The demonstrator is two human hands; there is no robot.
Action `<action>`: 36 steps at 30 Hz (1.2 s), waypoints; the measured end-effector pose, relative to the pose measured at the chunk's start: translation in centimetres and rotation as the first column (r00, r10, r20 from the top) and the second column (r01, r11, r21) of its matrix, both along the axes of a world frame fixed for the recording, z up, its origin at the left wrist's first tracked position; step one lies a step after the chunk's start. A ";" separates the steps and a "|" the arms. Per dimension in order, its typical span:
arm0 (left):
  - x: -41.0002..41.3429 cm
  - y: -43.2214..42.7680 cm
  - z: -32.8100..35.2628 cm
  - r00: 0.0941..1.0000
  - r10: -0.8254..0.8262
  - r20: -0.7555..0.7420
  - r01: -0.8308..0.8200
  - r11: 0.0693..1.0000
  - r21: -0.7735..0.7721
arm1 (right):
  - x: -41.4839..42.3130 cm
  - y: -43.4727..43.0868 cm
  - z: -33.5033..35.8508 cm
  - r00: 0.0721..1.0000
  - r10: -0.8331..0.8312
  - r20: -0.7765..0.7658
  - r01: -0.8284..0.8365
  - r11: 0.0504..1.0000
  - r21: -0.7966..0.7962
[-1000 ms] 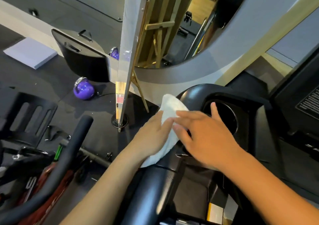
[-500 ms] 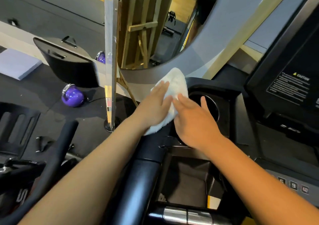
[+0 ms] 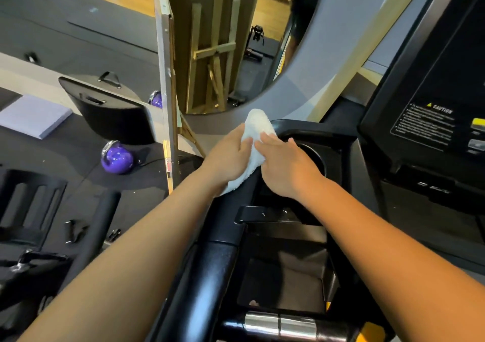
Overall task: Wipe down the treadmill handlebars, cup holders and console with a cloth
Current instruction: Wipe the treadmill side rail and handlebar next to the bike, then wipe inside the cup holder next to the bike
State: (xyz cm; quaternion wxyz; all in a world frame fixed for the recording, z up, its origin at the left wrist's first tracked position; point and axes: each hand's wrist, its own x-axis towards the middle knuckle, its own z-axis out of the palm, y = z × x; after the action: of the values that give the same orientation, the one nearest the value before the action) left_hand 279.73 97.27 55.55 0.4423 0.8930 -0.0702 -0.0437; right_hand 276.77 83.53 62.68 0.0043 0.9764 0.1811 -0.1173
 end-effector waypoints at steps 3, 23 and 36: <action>-3.3 0.7 -0.9 0.999 0.009 0.033 -0.010 1.000 0.021 | -3.6 0.0 -0.5 0.996 0.081 0.045 -0.080 0.997 -0.020; -4.5 2.6 -0.5 0.989 0.026 -0.145 -0.030 0.999 -0.031 | -2.3 0.5 -0.2 0.995 -0.006 -0.099 0.029 0.972 0.235; -8.1 2.2 1.0 0.987 -0.124 0.105 0.103 0.977 0.187 | -3.4 0.9 0.4 0.999 0.034 -0.031 -0.026 0.967 0.254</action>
State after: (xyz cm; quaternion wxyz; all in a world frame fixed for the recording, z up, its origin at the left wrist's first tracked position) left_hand 271.64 99.47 56.54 0.3515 0.9250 -0.1424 -0.0229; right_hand 273.37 84.45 63.06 -0.1217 0.9639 0.2094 -0.1103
